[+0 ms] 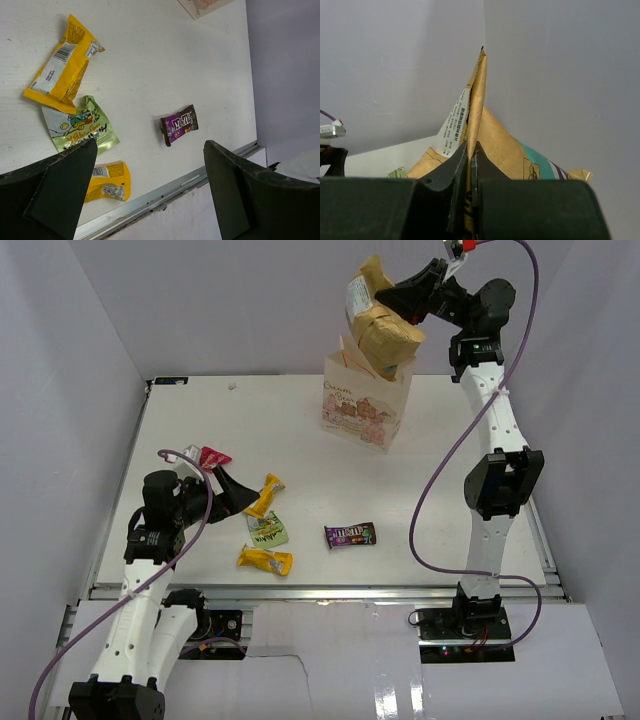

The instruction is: Place the snacks into the paper bag

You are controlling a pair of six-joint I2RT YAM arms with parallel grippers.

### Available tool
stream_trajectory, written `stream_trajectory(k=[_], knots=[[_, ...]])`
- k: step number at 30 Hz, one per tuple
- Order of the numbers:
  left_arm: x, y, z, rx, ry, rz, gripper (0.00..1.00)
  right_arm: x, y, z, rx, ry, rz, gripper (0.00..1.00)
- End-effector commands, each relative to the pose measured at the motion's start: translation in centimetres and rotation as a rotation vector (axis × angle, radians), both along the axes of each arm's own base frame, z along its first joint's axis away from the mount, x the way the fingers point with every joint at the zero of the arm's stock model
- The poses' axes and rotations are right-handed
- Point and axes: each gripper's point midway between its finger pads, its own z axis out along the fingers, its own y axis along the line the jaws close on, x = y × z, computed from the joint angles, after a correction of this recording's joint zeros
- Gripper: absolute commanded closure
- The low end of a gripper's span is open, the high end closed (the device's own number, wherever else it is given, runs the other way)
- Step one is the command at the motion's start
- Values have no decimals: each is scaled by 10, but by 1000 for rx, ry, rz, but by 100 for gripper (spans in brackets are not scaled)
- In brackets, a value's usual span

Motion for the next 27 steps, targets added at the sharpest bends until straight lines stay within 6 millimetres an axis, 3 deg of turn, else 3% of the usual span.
stream_trajectory(k=[1, 6, 12, 15, 19, 20, 22, 23, 24, 26, 27], knots=[[-1, -1, 12, -4, -46, -6, 2, -8, -8, 6, -31, -110, -1, 92], [-1, -2, 11, -5, -45, -8, 2, -19, -7, -17, -72, -65, 32, 84], [3, -3, 12, -12, -49, -15, 2, -15, -9, -35, -110, 5, -9, 55], [6, -2, 10, -12, -41, -5, 2, -14, -13, -28, -126, 1, -56, 41], [11, 2, 6, -2, -23, 25, 2, -18, -22, -12, -179, -34, -148, 32], [12, 3, 4, 2, -17, 34, 2, -27, -26, -2, -189, -54, -177, 30], [16, 8, -2, 19, 1, 65, 2, -34, -33, -25, -258, 33, -208, 21], [17, 10, -5, 29, 12, 79, 2, -46, -39, -21, -314, -39, -246, 19], [19, 12, -11, 43, 31, 86, 2, -53, -42, -33, -356, -24, -257, 17], [25, 19, -20, 79, 61, 120, 5, -79, -51, -90, -476, 122, -241, 10], [29, 19, -32, 107, 107, 114, 7, -88, -56, -110, -557, 80, -233, 8]])
